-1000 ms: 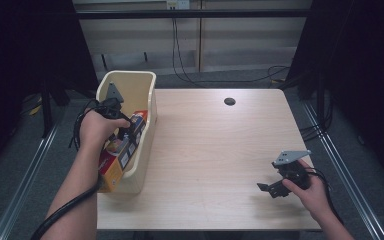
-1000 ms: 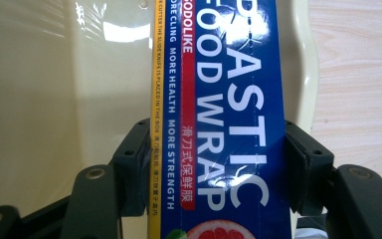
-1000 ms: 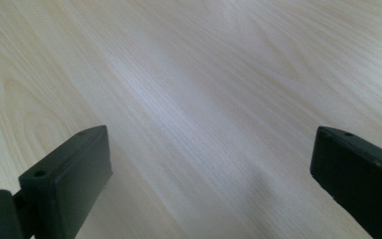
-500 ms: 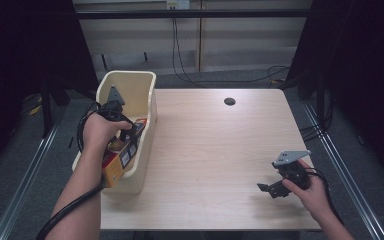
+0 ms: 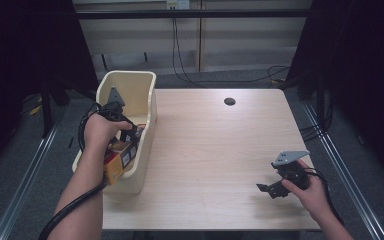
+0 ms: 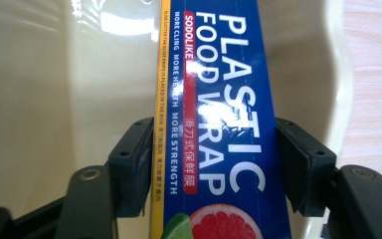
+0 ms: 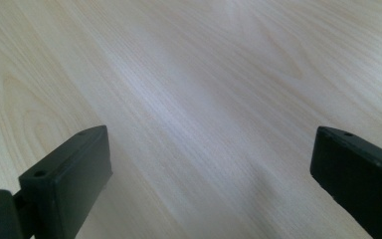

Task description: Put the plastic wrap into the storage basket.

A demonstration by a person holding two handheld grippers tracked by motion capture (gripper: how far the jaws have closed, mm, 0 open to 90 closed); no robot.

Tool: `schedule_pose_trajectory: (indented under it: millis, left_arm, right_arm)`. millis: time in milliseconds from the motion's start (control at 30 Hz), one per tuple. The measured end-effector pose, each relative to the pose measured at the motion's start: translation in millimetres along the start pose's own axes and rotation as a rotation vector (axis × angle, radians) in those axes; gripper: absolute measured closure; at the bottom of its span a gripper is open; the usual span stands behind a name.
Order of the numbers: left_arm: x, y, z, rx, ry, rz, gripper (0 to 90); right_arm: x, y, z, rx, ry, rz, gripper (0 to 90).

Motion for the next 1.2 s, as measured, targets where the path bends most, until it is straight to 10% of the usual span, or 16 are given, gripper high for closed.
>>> schedule_pose_trajectory:
  millis: [467,1200]
  left_arm:
    - [27.7,6.8,-11.5,0.003,-0.065,-0.097,32.4]
    - [50.8,14.8,-63.6,-0.148,-0.135,-0.22,21.1]
  right_arm:
    - [-0.4,0.8,1.9,0.004,0.001,0.002,2.6]
    - [2.4,1.2,1.0,0.001,0.004,-0.009,2.5]
Point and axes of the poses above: each handheld gripper's, and its own axes: x roughly backward along the jaws, y roughly out of its top, z roughly to its left, the point moved 6 cm from there along -x, roughly forward along the jaws, and after that the axes turned 6 degrees about y, right-handed, at the moved point
